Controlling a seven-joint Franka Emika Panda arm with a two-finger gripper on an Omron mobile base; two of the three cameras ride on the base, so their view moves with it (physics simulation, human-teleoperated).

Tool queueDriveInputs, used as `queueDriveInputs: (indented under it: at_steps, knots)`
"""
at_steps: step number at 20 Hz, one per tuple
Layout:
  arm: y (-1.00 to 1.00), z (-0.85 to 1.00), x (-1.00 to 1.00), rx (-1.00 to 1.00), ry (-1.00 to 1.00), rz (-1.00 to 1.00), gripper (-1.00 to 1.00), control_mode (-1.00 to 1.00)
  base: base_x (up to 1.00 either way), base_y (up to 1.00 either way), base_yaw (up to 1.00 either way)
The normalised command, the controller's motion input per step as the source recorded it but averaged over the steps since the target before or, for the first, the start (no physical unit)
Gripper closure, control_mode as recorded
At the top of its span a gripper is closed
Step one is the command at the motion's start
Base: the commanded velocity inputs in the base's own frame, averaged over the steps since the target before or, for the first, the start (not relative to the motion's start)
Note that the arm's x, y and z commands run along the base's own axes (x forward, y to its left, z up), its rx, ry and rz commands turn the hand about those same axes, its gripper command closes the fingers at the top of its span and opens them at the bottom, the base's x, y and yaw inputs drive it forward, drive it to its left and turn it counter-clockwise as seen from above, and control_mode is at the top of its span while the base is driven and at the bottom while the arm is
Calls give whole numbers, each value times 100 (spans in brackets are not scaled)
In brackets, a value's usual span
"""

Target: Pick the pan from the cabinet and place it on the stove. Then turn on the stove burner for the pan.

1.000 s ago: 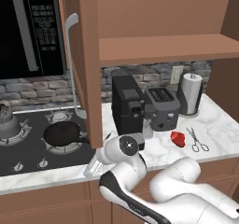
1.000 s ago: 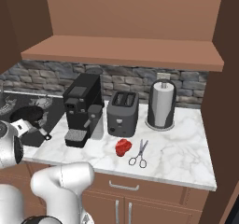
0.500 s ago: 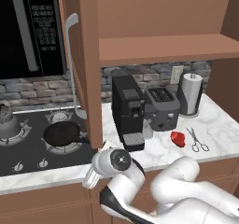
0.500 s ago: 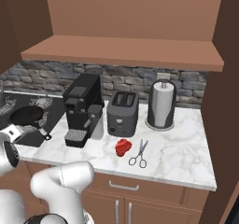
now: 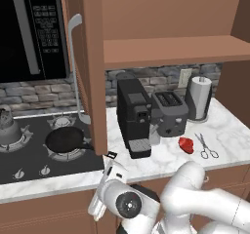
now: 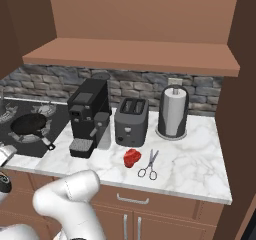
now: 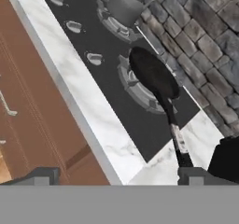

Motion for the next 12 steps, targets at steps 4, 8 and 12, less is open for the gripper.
queueDriveInputs:
  at_steps: [4,8,12]
  knots:
    - [34,10,-35,-8,-13,0,-100,-100,0,0,0]
    - [79,23,-3,-17,-3,-1,-100,-100,0,0,0]
    - [95,34,0,-22,0,-1,-100,-100,0,0,0]
